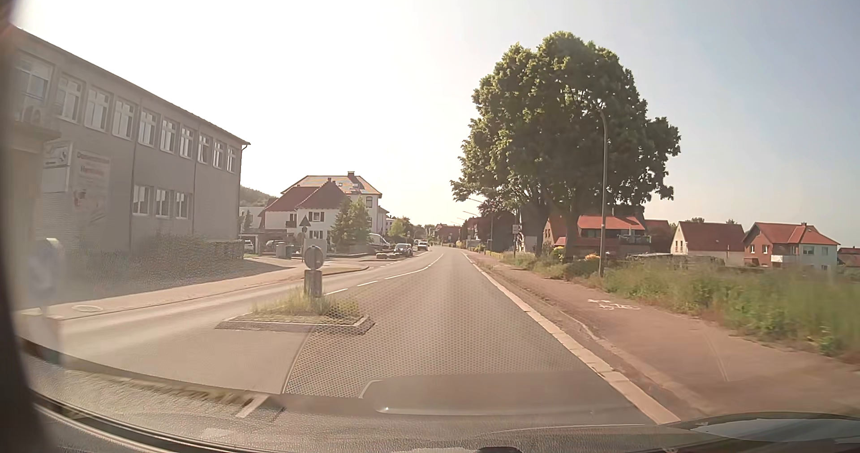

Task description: Follow the waypoints while adhering to traffic rules and regulations

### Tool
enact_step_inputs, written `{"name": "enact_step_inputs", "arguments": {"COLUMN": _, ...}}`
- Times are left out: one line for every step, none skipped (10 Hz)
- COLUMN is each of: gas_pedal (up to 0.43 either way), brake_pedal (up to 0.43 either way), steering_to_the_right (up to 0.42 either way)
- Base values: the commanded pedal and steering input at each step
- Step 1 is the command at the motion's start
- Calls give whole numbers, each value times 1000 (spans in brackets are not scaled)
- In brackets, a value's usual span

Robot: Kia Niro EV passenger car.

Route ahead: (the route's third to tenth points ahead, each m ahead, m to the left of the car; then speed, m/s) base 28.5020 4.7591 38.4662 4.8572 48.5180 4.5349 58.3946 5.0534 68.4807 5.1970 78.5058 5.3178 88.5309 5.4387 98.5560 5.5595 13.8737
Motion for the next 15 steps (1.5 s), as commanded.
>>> {"name": "enact_step_inputs", "arguments": {"gas_pedal": 157, "brake_pedal": 0, "steering_to_the_right": -2}}
{"name": "enact_step_inputs", "arguments": {"gas_pedal": 157, "brake_pedal": 0, "steering_to_the_right": -1}}
{"name": "enact_step_inputs", "arguments": {"gas_pedal": 169, "brake_pedal": 0, "steering_to_the_right": -4}}
{"name": "enact_step_inputs", "arguments": {"gas_pedal": 169, "brake_pedal": 0, "steering_to_the_right": -4}}
{"name": "enact_step_inputs", "arguments": {"gas_pedal": 169, "brake_pedal": 0, "steering_to_the_right": -4}}
{"name": "enact_step_inputs", "arguments": {"gas_pedal": 169, "brake_pedal": 0, "steering_to_the_right": -4}}
{"name": "enact_step_inputs", "arguments": {"gas_pedal": 169, "brake_pedal": 0, "steering_to_the_right": -4}}
{"name": "enact_step_inputs", "arguments": {"gas_pedal": 169, "brake_pedal": 0, "steering_to_the_right": -4}}
{"name": "enact_step_inputs", "arguments": {"gas_pedal": 169, "brake_pedal": 0, "steering_to_the_right": -4}}
{"name": "enact_step_inputs", "arguments": {"gas_pedal": 169, "brake_pedal": 0, "steering_to_the_right": -4}}
{"name": "enact_step_inputs", "arguments": {"gas_pedal": 169, "brake_pedal": 0, "steering_to_the_right": -4}}
{"name": "enact_step_inputs", "arguments": {"gas_pedal": 169, "brake_pedal": 0, "steering_to_the_right": -4}}
{"name": "enact_step_inputs", "arguments": {"gas_pedal": 169, "brake_pedal": 0, "steering_to_the_right": -4}}
{"name": "enact_step_inputs", "arguments": {"gas_pedal": 169, "brake_pedal": 0, "steering_to_the_right": -4}}
{"name": "enact_step_inputs", "arguments": {"gas_pedal": 169, "brake_pedal": 0, "steering_to_the_right": -2}}
